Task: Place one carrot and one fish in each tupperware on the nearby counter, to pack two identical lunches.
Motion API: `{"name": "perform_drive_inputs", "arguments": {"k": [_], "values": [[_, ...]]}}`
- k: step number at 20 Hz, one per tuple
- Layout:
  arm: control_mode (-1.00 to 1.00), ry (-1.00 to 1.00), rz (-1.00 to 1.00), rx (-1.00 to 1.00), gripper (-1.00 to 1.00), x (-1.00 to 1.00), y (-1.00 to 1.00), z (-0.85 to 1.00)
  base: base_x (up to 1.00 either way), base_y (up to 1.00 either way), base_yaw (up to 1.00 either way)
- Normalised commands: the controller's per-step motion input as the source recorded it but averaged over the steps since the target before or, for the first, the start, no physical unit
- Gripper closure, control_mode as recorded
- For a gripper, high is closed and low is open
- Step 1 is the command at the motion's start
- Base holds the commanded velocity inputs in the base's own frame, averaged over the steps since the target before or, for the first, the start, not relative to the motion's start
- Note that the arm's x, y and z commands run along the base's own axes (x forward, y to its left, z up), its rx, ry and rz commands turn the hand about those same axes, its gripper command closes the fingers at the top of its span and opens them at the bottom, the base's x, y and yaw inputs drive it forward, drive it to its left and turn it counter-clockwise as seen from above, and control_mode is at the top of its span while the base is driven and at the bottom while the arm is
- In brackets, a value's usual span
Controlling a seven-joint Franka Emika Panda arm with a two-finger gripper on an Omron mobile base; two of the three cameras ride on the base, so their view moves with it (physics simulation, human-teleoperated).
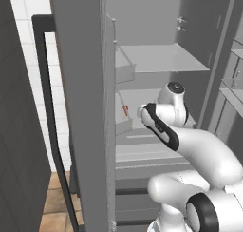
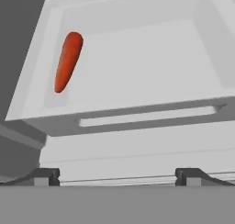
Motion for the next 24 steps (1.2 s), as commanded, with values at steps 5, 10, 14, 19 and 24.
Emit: {"name": "perform_drive_inputs", "arguments": {"k": [5, 10, 14, 19, 24], "values": [[-1.0, 0.02, 0.0, 0.0, -1.0, 0.46, 0.0, -0.17, 0.0, 0.0, 0.0], [-1.0, 0.0, 0.0, -0.02, -1.0, 0.44, 0.05, -0.31, 0.0, 0.0, 0.0], [-1.0, 0.0, 0.0, 0.0, -1.0, 0.38, 0.02, -0.18, 0.0, 0.0, 0.0], [-1.0, 0.0, 0.04, 0.0, -1.0, 0.26, 0.0, -0.04, 0.0, 0.0, 0.0], [-1.0, 0.0, 0.08, 0.0, -1.0, 0.19, 0.0, -0.02, 0.0, 0.0, 0.0]]}}
